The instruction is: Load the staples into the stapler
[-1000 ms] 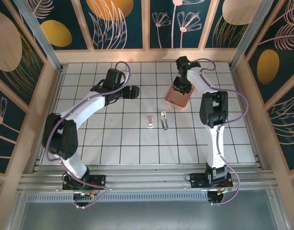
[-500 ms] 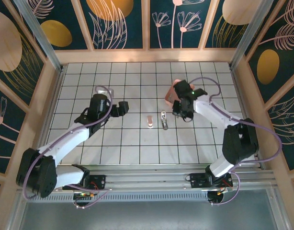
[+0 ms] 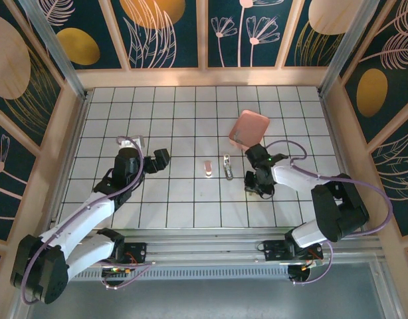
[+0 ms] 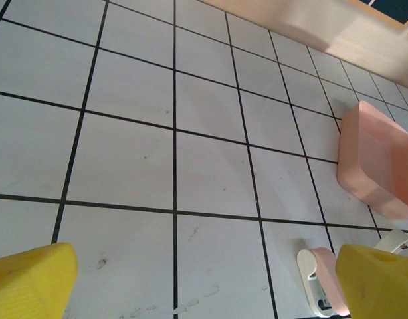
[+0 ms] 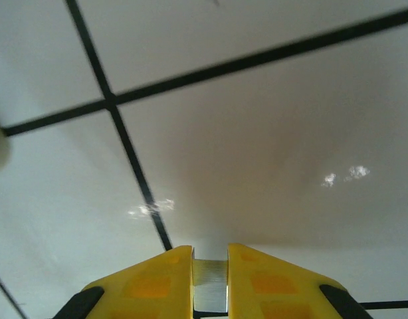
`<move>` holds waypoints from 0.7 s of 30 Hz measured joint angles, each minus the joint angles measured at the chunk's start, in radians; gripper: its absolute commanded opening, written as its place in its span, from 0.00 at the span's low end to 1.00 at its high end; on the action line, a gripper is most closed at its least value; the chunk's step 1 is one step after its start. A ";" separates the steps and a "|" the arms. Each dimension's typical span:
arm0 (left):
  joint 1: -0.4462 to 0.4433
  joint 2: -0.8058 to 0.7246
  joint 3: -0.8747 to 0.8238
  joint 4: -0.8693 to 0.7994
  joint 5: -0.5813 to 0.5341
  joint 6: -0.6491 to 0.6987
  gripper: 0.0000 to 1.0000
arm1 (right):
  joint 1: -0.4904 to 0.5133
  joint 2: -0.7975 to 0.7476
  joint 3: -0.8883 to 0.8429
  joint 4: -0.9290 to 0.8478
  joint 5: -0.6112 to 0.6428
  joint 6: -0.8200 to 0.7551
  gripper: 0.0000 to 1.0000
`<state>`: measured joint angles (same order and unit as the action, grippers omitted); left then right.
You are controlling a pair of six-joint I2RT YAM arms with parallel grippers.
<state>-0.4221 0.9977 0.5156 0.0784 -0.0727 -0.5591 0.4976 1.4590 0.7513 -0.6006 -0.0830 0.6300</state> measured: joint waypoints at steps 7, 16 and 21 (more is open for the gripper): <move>0.000 -0.001 -0.005 0.000 0.001 0.000 0.99 | 0.000 0.000 -0.027 0.026 -0.013 -0.002 0.20; 0.000 0.008 -0.005 0.000 0.005 0.000 0.99 | -0.007 0.019 0.042 -0.027 -0.014 -0.026 0.37; 0.000 0.018 -0.005 0.000 0.011 0.000 0.99 | -0.010 0.020 0.169 -0.100 -0.013 -0.045 0.36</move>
<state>-0.4225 1.0161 0.5110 0.0788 -0.0612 -0.5591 0.4877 1.4788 0.9203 -0.7002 -0.0963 0.5846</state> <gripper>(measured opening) 0.988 0.362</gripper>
